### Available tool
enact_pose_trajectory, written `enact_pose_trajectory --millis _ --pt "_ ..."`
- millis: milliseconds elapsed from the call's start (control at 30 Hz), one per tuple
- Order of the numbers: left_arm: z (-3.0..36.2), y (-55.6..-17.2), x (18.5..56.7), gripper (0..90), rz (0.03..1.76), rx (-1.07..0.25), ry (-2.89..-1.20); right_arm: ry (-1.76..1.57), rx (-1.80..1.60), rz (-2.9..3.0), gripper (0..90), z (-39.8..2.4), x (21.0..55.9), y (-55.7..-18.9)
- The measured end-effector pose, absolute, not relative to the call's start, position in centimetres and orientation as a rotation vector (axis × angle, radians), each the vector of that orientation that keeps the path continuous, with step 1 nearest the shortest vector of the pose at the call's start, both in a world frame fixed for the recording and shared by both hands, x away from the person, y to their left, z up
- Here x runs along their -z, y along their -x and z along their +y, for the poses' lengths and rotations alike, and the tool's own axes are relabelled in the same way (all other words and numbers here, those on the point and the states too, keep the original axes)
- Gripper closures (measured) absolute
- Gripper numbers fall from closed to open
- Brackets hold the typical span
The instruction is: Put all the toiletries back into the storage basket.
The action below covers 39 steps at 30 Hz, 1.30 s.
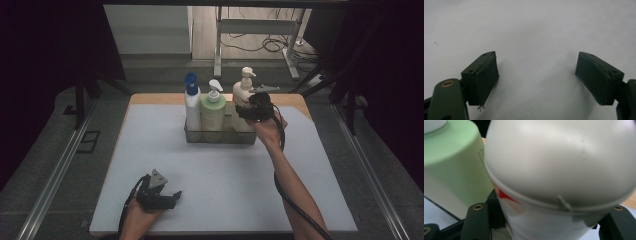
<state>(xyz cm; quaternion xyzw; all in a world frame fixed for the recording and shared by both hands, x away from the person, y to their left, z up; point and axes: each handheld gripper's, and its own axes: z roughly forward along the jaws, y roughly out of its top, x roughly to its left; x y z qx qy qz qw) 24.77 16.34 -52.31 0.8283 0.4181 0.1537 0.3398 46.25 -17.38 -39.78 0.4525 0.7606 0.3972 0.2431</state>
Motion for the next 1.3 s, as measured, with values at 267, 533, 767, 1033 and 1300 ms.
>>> enact_pose_trajectory --millis 267,533,767,1033,1300 --pt "16.3 -24.8 52.3 17.8 1.089 -0.399 -2.154 -1.23 -1.065 2.102 37.1 -17.3 40.9 -45.7" --pt "16.3 -24.8 52.3 17.8 1.088 -0.401 -2.156 -1.23 -1.047 2.121 37.1 -17.3 42.0 -45.5" --pt "16.3 -24.8 52.3 17.8 1.089 -0.401 -2.157 -1.237 -1.021 2.138 36.7 -17.2 42.9 -45.6" --pt "16.3 -24.8 52.3 17.8 1.089 -0.402 -2.157 -1.245 -1.042 2.129 35.5 -17.5 43.2 -45.6" --pt "16.3 -24.8 52.3 17.8 1.089 -0.402 -2.157 -1.235 -1.026 2.15 33.7 -17.6 43.3 -45.7"
